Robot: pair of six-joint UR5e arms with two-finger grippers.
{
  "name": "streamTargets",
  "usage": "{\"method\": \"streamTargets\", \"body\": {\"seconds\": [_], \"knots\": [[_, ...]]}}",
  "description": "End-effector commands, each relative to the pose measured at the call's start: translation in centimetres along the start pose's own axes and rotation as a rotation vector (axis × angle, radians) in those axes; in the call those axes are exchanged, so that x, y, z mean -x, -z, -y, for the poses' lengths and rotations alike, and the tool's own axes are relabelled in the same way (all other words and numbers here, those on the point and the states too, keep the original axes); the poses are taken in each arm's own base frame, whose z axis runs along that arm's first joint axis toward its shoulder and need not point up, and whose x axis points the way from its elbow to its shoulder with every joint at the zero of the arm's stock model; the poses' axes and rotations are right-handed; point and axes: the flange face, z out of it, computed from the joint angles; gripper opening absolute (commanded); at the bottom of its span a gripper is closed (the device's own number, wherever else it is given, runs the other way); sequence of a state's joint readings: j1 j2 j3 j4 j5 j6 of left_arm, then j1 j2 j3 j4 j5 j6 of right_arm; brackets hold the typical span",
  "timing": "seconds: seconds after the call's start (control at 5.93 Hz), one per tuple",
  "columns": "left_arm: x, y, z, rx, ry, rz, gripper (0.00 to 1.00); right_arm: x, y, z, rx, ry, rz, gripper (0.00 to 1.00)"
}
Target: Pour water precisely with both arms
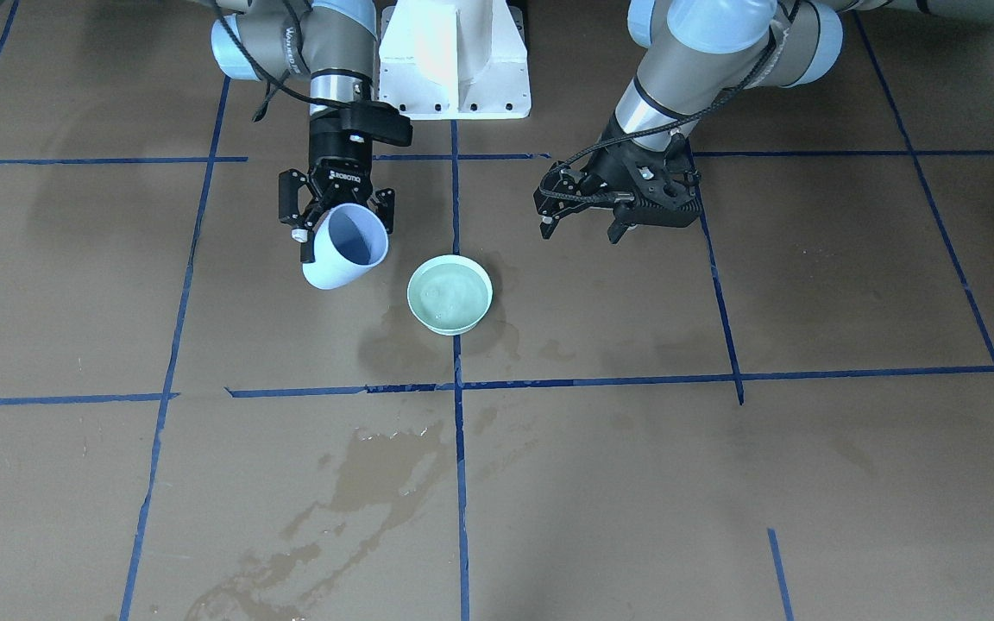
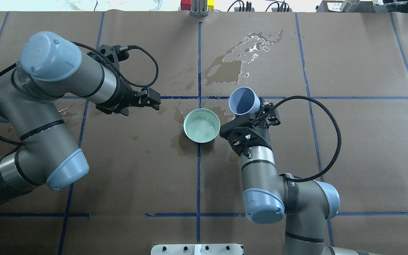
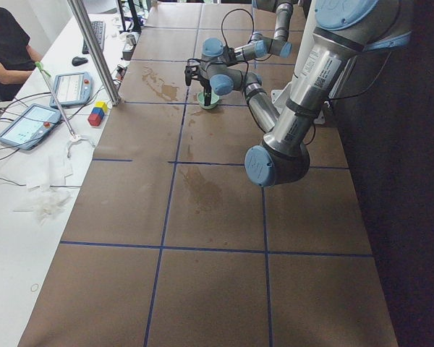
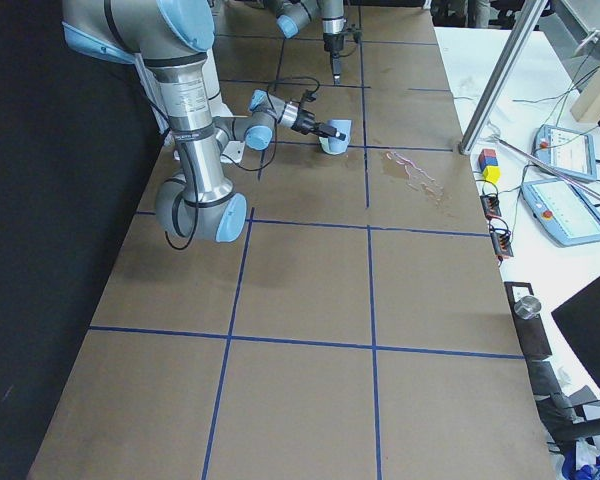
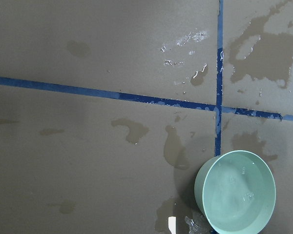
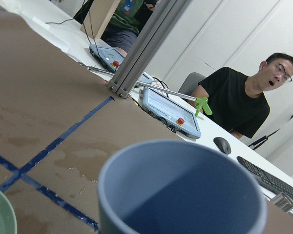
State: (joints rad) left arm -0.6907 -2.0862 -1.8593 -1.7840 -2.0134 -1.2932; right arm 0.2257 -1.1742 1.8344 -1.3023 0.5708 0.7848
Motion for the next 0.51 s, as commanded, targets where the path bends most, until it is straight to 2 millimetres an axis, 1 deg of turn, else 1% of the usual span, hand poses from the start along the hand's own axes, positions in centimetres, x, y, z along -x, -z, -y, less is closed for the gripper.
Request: {"method": "streamTargets", "body": {"seconds": [0.0, 0.17, 0.34], "knots": [[0.1, -0.3, 0.0, -0.002, 0.0, 0.006, 1.0, -2.6, 0.4, -0.1, 0.024, -0.176, 0.021, 0.01], [0.1, -0.4, 0.1, -0.003, 0.002, 0.009, 1.0, -5.0, 0.7, -0.6, 0.021, -0.183, 0.009, 0.02], [0.1, -0.3, 0.1, -0.003, 0.002, 0.007, 1.0, -8.7, 1.4, -1.2, 0.03, -0.23, 0.003, 0.01]]}}
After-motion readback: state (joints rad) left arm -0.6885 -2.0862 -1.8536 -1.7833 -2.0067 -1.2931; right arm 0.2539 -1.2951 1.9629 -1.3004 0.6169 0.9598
